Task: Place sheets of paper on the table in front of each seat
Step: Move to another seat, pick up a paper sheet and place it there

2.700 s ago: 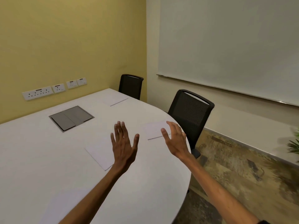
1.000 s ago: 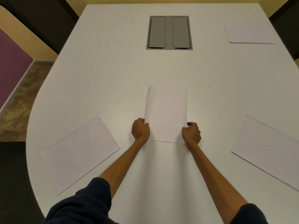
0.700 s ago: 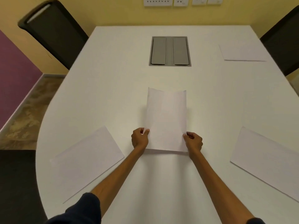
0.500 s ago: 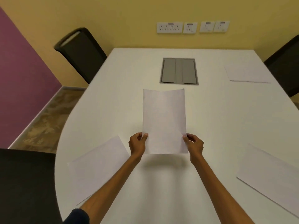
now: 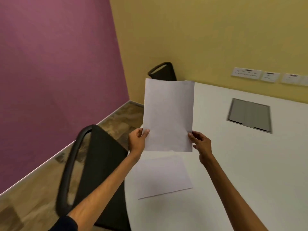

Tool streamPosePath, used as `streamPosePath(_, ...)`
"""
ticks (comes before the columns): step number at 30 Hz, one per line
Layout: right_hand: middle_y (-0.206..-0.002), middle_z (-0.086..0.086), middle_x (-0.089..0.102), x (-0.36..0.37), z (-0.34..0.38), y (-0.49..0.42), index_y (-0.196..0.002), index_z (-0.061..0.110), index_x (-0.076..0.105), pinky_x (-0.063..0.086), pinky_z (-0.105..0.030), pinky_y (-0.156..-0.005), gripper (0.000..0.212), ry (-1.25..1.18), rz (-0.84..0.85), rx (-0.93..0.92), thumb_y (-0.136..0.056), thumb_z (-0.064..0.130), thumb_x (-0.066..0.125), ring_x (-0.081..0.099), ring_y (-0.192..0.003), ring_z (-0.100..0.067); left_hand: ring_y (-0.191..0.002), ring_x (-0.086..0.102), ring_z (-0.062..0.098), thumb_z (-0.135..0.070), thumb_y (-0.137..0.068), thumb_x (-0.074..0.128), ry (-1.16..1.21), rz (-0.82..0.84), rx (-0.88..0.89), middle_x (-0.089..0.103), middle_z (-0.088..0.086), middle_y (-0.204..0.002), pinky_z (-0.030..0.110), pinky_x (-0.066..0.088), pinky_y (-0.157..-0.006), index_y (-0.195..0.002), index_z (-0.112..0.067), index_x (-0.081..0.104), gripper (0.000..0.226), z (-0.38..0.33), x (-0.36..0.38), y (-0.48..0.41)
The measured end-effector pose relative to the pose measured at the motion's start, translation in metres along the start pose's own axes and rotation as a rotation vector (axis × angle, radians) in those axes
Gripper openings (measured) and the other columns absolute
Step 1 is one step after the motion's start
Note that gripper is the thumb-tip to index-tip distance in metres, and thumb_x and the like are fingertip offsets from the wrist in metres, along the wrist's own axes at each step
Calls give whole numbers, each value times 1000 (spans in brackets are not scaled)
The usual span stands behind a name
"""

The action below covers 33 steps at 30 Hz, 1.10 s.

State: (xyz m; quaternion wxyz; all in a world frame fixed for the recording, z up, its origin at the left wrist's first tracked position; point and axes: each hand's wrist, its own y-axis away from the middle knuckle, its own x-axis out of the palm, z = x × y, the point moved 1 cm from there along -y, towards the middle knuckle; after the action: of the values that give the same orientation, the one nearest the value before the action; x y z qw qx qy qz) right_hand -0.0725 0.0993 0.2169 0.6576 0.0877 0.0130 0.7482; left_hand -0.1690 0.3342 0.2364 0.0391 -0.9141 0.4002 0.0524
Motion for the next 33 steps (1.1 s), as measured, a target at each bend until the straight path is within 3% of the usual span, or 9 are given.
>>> streamPosePath(3, -102, 2, 73, 75, 9, 12, -97, 22, 71, 50, -32, -74, 13, 18, 93, -50, -85, 20, 73, 65, -92, -14, -78, 67, 17, -24, -91, 69, 6, -94, 64, 71, 0, -83, 21, 57, -64, -85, -11, 66, 15, -12, -76, -17)
streamPosePath(6, -103, -1, 72, 151, 17, 28, -103, 18, 71, 49, -30, -71, 17, 31, 167, -92, -86, 21, 72, 65, -92, -15, -78, 68, 16, -24, -91, 68, 35, -163, 97, 72, 3, -87, 25, 57, -66, -89, -7, 68, 17, -20, -150, -31)
streamPosePath(9, -102, 0, 72, 223, 20, 46, -107, 16, 69, 50, -27, -68, 20, 33, 204, -126, -88, 22, 70, 66, -92, -16, -71, 67, 8, -25, -91, 68, 46, -218, 122, 71, -4, -80, 16, 54, -57, -82, -13, 66, 15, -23, -221, -45)
streamPosePath(13, -96, 8, 71, 311, 17, 71, -102, 20, 69, 51, -21, -68, 15, 44, 259, -182, -87, 25, 70, 65, -88, -10, -68, 57, 16, -25, -91, 69, 58, -278, 115, 65, 3, -75, 31, 49, -61, -80, -1, 63, 27, -21, -310, -61)
streamPosePath(17, -94, 5, 71, 382, 16, 89, -95, 23, 71, 49, -24, -69, 8, 54, 319, -212, -89, 27, 69, 63, -85, -14, -70, 46, 16, -24, -89, 72, 89, -316, 119, 57, 7, -72, 33, 39, -63, -83, 11, 60, 37, -15, -382, -77)
streamPosePath(21, -87, 7, 72, 442, 20, 92, -87, 27, 73, 50, -26, -70, 5, 79, 374, -251, -89, 26, 69, 62, -80, -12, -72, 51, 15, -26, -87, 74, 127, -369, 119, 64, 5, -75, 32, 41, -65, -86, 6, 66, 32, -8, -434, -101)
streamPosePath(25, -90, 1, 71, 494, 22, 76, -92, 19, 73, 51, -37, -78, 9, 101, 398, -236, -88, 26, 69, 61, -82, -17, -71, 47, 16, -23, -87, 74, 165, -394, 106, 59, 6, -74, 33, 39, -65, -86, 8, 65, 33, 0, -466, -130)
streamPosePath(30, -84, 0, 68, 551, 12, 40, -83, 19, 71, 44, -29, -68, 10, 116, 408, -225, -90, 25, 68, 55, -78, -18, -72, 54, 21, -23, -85, 76, 174, -383, 70, 65, 11, -78, 36, 46, -66, -81, -1, 68, 24, 19, -493, -187)
streamPosePath(33, -85, 1, 67, 589, 7, 11, -81, 18, 70, 43, -26, -67, 11, 109, 423, -221, -90, 23, 67, 54, -77, -15, -74, 51, 21, -22, -85, 76, 192, -384, 61, 61, 12, -78, 36, 45, -68, -86, 11, 65, 35, 27, -505, -233)
